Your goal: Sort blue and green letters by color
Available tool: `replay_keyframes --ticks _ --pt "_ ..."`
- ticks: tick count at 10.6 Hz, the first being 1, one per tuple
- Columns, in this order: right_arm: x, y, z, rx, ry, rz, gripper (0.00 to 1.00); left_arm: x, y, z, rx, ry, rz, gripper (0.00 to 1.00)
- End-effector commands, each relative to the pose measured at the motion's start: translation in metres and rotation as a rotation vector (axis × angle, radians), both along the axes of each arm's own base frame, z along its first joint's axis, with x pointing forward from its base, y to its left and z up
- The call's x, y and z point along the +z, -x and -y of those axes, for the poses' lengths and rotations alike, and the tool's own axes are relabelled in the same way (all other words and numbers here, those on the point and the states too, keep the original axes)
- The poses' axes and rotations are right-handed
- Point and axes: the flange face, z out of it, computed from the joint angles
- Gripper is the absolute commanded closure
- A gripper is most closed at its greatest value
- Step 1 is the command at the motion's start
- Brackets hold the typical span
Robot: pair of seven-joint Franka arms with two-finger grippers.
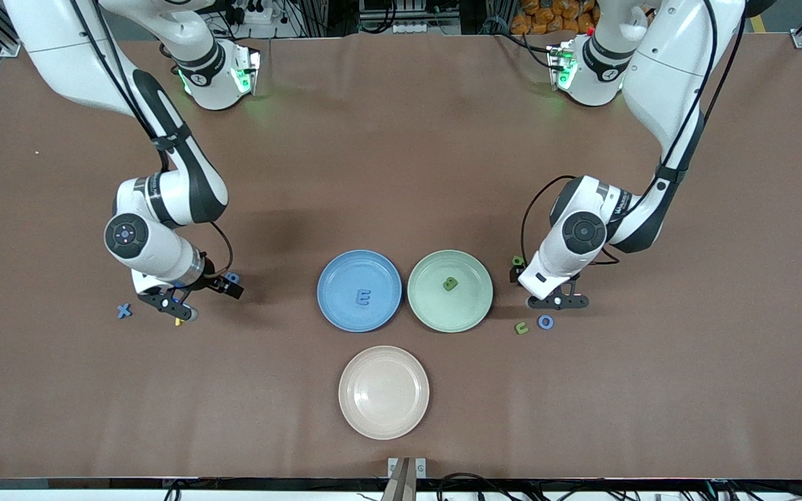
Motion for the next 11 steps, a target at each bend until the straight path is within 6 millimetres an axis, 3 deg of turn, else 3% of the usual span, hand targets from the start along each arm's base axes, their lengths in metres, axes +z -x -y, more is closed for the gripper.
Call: replay_keyframes --ticks 1,4,5,7,8,10,11 --pt "-0.012 0.034 0.01 0.007 -0.01 0.035 0.0 -0.009 -0.002 0.004 0.023 -0.001 0.028 0.35" --pt "-0.027 0.039 0.011 0.002 -0.017 0.059 0.0 -0.01 -0.003 0.006 0.046 0.007 0.036 0.93" --pt "-0.033 0.04 0.01 0.003 -0.019 0.062 0.0 -0.009 -0.002 0.009 0.065 0.01 0.038 1.0" --pt "-0.043 0.042 0.009 0.005 -0.021 0.063 0.13 -0.001 -0.003 0.012 0.082 0.016 0.049 1.0" --pt "-0.049 0.043 0.006 0.008 -0.024 0.069 0.16 0.015 -0.007 0.013 0.088 0.025 0.07 1.0" --pt "-0.057 0.046 0.004 0.013 -0.027 0.073 0.25 0.067 -0.013 0.023 0.102 0.058 0.118 1.0" --pt "-0.059 0.047 0.003 0.016 -0.026 0.069 0.39 0.084 -0.016 0.035 0.104 0.085 0.132 1.0"
